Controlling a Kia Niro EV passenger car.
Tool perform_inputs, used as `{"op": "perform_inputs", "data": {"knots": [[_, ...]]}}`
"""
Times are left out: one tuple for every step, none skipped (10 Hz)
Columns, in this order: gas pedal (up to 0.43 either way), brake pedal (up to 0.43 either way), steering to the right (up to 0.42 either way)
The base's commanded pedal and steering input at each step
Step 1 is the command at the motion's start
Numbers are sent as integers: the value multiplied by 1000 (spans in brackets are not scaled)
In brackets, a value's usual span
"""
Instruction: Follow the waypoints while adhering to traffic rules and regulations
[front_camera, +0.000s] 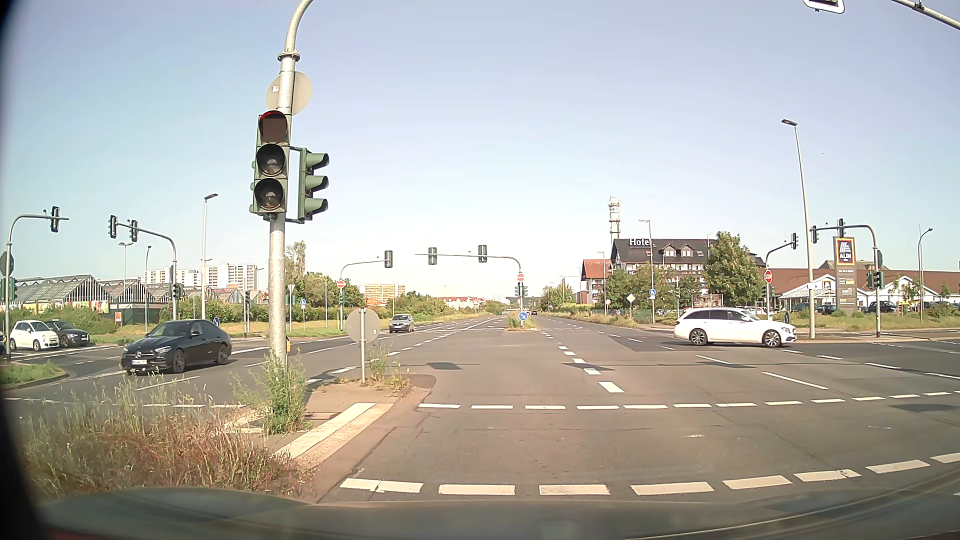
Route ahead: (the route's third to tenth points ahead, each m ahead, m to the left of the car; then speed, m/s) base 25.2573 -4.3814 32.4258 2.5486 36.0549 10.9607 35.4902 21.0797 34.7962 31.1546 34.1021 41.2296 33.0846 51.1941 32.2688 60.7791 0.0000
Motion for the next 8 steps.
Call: {"op": "perform_inputs", "data": {"knots": [[0,293,-1],[0,293,-1],[0,293,-2],[0,293,-2],[0,299,-1],[0,293,-2],[0,293,-2],[0,293,-2]]}}
